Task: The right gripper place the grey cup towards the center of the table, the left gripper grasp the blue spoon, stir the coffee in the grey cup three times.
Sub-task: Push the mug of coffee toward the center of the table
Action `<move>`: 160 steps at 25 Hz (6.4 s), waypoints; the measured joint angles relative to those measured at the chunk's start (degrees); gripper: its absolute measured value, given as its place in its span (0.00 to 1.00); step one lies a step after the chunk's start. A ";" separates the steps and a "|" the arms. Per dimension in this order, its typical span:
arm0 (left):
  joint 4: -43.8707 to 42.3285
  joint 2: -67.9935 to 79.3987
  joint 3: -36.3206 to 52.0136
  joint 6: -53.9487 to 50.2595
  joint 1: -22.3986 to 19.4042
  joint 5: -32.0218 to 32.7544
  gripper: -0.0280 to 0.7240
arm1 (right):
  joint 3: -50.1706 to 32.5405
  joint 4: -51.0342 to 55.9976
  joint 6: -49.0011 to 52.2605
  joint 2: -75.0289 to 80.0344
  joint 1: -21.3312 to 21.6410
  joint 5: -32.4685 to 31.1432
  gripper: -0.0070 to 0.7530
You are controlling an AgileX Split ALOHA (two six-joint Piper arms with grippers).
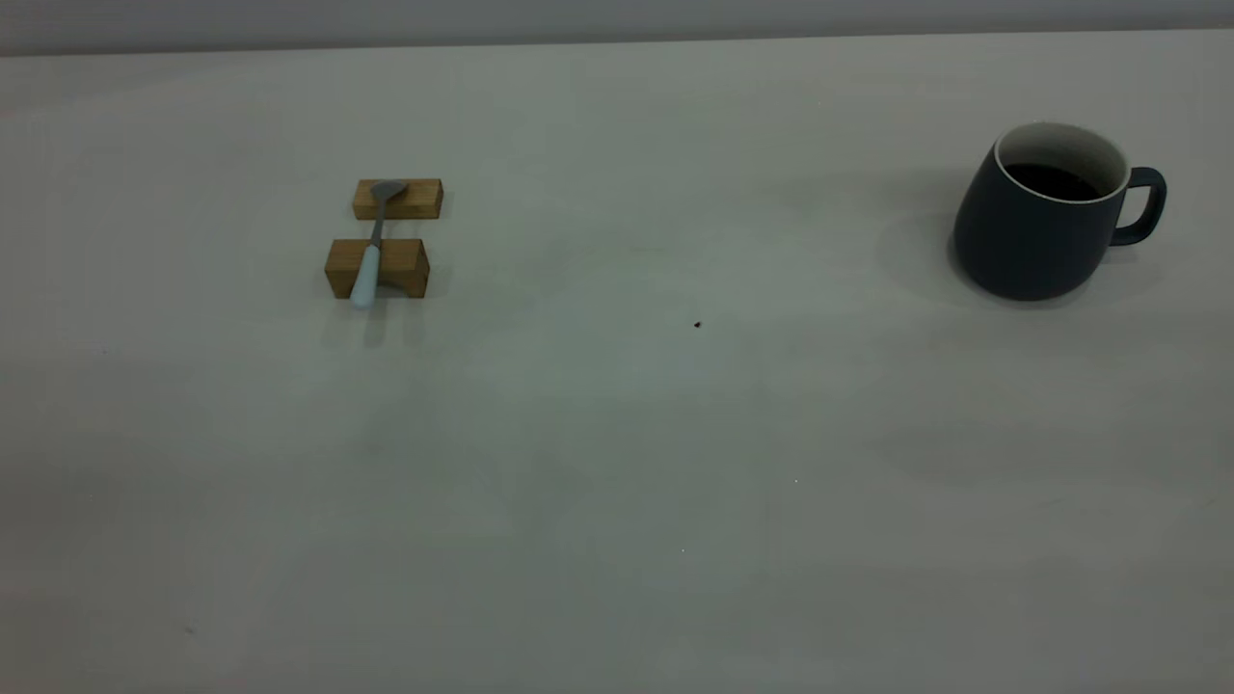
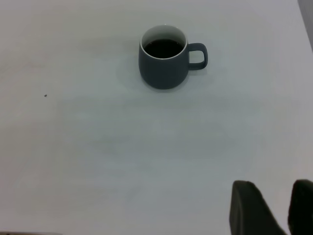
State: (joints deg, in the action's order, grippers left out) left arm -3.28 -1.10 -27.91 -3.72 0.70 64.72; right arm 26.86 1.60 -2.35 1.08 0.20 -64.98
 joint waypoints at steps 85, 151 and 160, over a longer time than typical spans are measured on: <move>0.00 0.00 0.00 0.06 0.00 0.01 0.59 | 47.46 -25.42 -44.91 130.65 -1.70 46.25 0.81; 0.00 0.00 0.00 0.06 0.00 0.01 0.59 | 47.48 3.30 -28.52 129.78 -26.50 50.59 0.69; 0.00 0.00 0.00 0.06 0.00 0.01 0.59 | 47.48 1.52 -22.21 113.11 -26.27 23.62 0.92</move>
State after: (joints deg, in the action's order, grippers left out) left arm -3.28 -1.10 -27.91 -3.66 0.70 64.73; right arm 74.34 3.12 -24.56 114.19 -26.07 -41.36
